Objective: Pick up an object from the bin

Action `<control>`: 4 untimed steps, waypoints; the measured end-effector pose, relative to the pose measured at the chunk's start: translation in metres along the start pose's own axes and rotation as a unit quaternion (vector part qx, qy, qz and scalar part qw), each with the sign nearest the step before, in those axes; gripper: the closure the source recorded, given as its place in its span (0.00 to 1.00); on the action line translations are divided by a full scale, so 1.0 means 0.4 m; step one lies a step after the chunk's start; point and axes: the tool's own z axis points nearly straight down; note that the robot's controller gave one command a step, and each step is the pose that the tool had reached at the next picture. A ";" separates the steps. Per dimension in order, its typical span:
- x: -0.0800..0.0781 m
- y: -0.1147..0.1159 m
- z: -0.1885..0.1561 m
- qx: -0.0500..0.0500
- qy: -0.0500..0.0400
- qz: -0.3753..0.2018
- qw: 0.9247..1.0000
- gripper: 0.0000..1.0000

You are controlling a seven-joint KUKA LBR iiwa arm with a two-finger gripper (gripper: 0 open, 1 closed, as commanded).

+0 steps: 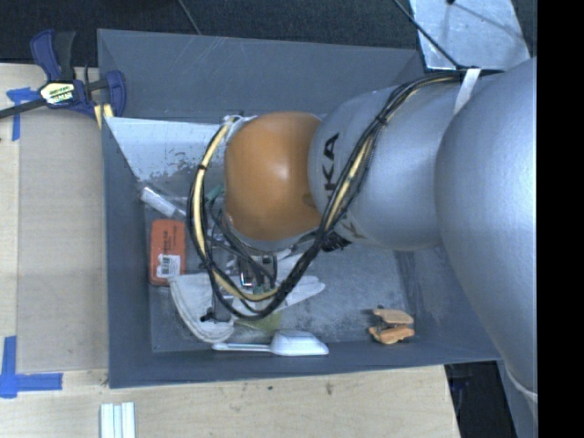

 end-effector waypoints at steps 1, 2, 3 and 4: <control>-0.005 -0.002 -0.012 -0.001 -0.004 0.002 1.000 0.00; -0.043 -0.001 0.121 -0.001 -0.006 -0.145 0.989 0.00; -0.106 -0.047 0.159 -0.006 -0.006 -0.114 0.993 0.00; -0.160 -0.072 0.151 -0.008 -0.012 -0.095 0.995 0.00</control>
Offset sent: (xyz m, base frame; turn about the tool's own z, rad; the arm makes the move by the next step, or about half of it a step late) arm 0.0202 -0.0022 -0.0760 -0.4034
